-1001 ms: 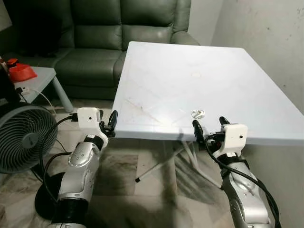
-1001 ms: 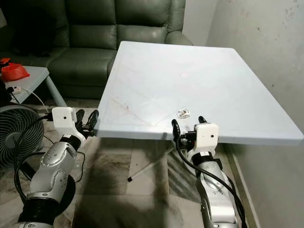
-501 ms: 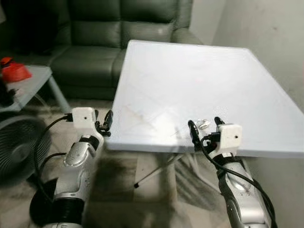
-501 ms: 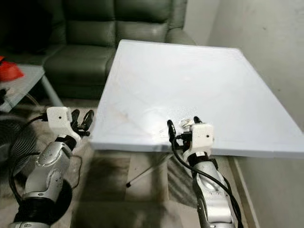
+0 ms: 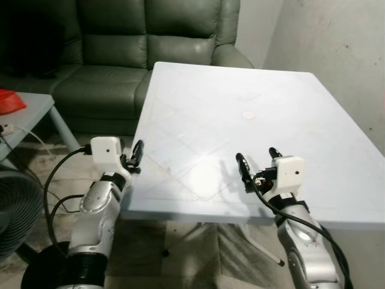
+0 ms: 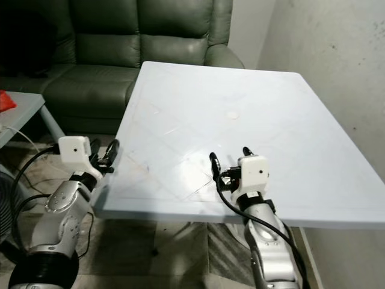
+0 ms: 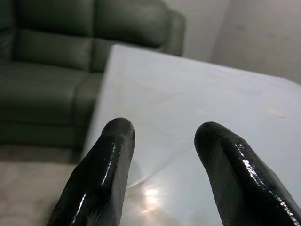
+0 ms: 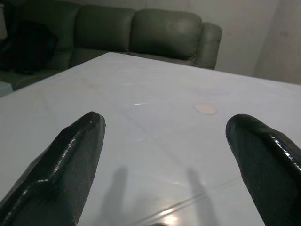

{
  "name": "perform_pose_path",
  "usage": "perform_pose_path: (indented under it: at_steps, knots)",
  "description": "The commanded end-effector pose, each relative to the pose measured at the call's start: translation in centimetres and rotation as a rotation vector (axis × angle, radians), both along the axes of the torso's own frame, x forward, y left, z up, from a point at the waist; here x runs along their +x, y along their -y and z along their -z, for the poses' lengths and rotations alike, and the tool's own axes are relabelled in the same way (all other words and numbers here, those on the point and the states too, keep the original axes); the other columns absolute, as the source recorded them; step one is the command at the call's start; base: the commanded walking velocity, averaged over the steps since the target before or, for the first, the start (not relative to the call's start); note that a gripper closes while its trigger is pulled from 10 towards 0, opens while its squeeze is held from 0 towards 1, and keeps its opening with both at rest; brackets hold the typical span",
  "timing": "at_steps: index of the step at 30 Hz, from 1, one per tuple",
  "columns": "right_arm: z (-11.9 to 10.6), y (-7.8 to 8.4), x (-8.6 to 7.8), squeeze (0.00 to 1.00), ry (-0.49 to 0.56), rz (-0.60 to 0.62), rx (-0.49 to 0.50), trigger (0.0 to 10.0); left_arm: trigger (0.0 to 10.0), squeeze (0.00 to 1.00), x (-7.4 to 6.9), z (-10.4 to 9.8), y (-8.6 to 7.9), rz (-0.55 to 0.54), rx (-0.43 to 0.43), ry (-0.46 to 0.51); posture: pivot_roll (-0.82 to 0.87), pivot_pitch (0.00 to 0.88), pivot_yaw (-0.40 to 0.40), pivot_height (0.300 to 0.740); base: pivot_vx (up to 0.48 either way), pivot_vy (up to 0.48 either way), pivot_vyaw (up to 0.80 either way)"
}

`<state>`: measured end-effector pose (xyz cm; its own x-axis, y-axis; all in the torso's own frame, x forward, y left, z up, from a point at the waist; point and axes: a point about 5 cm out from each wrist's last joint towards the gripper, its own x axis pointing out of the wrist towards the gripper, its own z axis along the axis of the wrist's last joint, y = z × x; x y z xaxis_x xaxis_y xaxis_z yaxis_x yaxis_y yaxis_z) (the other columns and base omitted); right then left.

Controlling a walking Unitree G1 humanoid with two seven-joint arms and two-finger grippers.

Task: Hang keys on a hook

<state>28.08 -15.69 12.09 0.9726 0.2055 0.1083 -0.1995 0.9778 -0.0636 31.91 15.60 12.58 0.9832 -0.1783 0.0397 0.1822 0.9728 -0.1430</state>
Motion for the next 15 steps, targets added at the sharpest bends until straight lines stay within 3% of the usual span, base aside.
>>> perform_pose_path:
  at_steps: [1,11,15]
  knots:
    - [-0.1,0.6,0.1,0.00,-0.007,-0.015,-0.030,10.0,10.0,0.00,-0.2,-0.3,1.1,0.056,0.019,0.017,-0.12,0.018,-0.034,0.724,0.000,0.000,0.00]
    - [-0.8,1.4,1.5,0.00,-0.031,-0.205,-0.154,10.0,10.0,0.00,-2.2,-0.4,4.7,0.306,0.054,0.048,-0.10,0.047,-0.056,0.724,0.000,0.000,0.00]
    - [-0.7,1.5,1.9,0.00,-0.062,-0.234,-0.173,10.0,10.0,0.00,-2.8,-0.5,5.6,0.349,0.051,0.058,-0.09,0.063,-0.065,0.724,0.000,0.000,0.00]
